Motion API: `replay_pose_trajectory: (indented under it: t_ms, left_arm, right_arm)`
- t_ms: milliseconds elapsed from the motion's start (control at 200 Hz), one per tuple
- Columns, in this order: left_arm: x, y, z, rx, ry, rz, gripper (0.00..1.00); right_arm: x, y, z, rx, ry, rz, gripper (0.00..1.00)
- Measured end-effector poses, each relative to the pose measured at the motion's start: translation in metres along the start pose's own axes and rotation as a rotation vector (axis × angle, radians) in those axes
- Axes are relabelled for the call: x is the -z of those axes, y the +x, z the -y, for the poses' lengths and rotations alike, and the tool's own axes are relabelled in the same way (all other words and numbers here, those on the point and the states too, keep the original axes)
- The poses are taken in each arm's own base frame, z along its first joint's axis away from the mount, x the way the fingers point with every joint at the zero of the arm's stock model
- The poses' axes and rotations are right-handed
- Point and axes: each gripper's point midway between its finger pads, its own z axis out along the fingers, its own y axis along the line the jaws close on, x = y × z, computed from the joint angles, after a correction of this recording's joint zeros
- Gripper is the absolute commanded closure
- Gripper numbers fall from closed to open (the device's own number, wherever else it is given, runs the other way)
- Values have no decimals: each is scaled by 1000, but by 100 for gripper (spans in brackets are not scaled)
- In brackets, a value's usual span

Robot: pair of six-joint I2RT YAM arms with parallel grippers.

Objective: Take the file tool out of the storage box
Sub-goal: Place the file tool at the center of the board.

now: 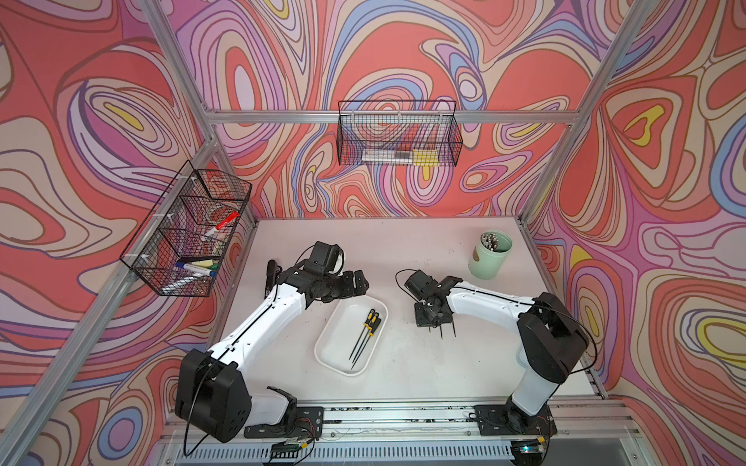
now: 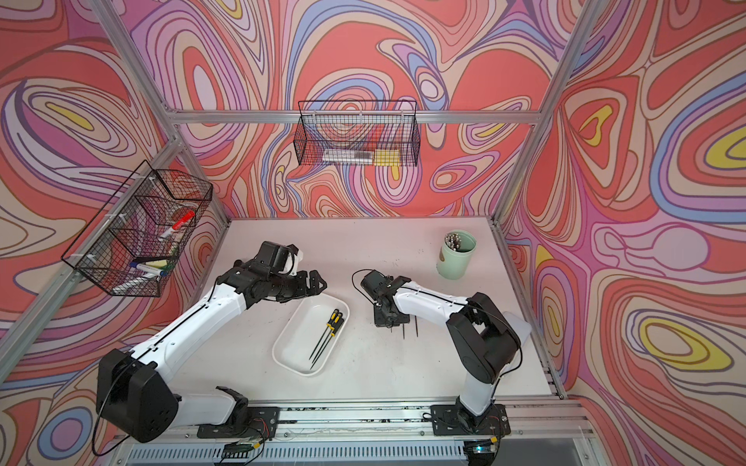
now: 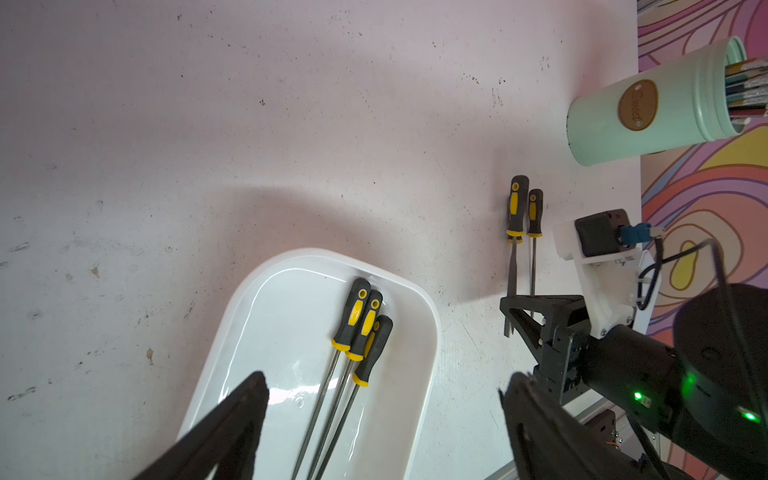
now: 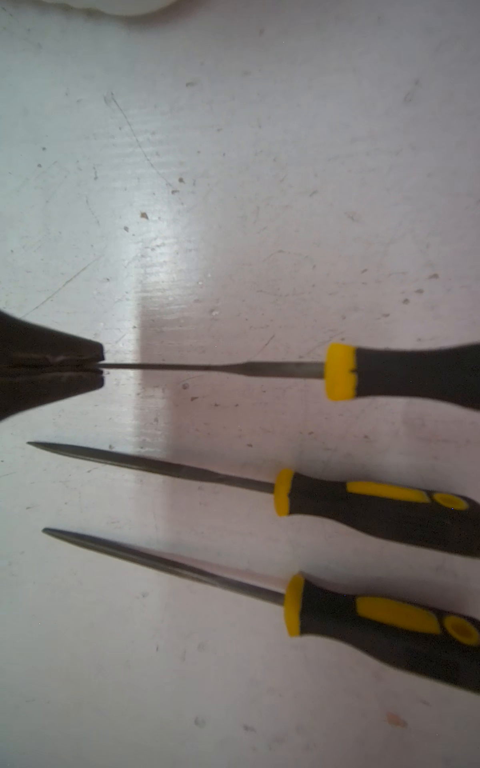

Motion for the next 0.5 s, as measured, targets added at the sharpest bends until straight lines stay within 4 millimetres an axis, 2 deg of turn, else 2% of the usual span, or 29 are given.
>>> replay_pose_trajectory:
  t_ms: [170, 340, 496]
  left_arm:
    - [-3, 2, -2, 3, -5, -10, 8]
    - [-9, 7, -6, 8, -16, -31, 8]
    - [-13, 9, -8, 11, -22, -45, 7]
  right_arm:
    - [-6, 1, 1, -9, -3, -9, 100]
    - [-20, 5, 2, -5, 16, -37, 100]
    - [-20, 5, 1, -7, 12, -35, 100]
